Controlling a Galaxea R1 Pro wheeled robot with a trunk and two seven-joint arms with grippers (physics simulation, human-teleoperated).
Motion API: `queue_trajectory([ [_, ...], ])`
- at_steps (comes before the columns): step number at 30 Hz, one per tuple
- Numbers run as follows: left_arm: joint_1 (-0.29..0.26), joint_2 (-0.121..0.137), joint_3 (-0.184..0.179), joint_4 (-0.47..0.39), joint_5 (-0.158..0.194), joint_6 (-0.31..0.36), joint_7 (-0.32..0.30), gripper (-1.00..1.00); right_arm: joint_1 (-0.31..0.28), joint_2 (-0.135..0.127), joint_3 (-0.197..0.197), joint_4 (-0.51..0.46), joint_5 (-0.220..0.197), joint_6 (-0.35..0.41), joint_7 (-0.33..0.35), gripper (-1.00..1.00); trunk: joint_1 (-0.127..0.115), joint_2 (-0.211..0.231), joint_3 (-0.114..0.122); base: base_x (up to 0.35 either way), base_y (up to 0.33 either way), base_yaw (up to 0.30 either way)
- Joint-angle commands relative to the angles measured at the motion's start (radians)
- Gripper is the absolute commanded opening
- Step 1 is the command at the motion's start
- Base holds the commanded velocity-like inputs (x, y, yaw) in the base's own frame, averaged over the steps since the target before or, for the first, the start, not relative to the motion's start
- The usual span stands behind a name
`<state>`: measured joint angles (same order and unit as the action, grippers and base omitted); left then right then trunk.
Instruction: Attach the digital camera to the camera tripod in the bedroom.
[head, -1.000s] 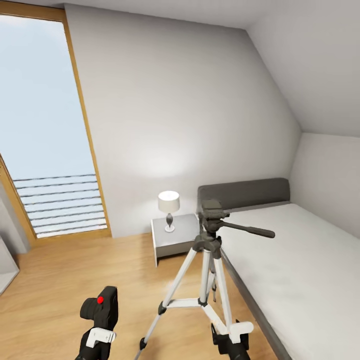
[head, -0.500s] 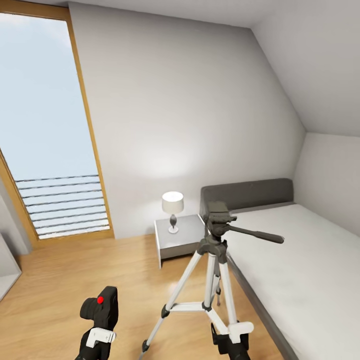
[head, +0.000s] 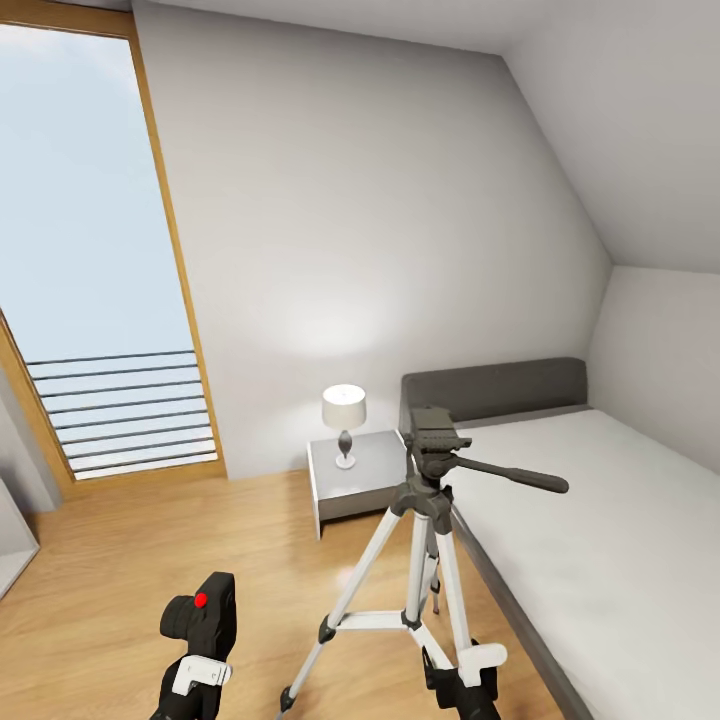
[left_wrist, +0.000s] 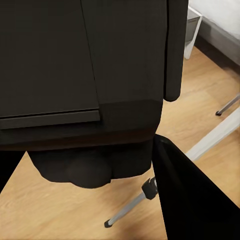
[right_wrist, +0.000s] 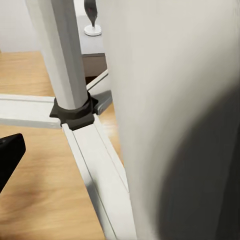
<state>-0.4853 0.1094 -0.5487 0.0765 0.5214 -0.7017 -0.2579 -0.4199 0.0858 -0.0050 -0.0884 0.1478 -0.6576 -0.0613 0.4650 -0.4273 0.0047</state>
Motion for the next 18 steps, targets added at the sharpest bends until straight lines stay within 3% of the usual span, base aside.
queue_trajectory([
  [1,-0.001,0.0,-0.005,0.003,0.009,-0.004,-0.006,-1.0,0.0,0.0,-0.001,0.001,0.009,-0.002,-0.007,1.0,0.0,-0.001,0.0,0.0,0.0,0.0],
  [13,-0.001,0.0,-0.005,0.003,0.009,-0.004,-0.006,-1.0,0.0,-0.001,-0.001,0.001,0.009,-0.002,-0.009,1.0,0.0,-0.001,0.0,0.0,0.0,0.0],
  [14,-0.001,0.0,-0.005,0.003,0.009,-0.004,-0.006,-1.0,0.0,-0.001,-0.001,0.002,0.009,-0.002,-0.009,-1.0,0.0,-0.001,0.0,0.0,0.0,0.0],
  [18,-0.001,0.0,-0.005,0.003,0.009,-0.004,-0.006,-1.0,0.0,-0.001,-0.001,0.002,0.009,-0.003,-0.008,-1.0,0.0,-0.001,0.0,0.0,0.0,0.0],
])
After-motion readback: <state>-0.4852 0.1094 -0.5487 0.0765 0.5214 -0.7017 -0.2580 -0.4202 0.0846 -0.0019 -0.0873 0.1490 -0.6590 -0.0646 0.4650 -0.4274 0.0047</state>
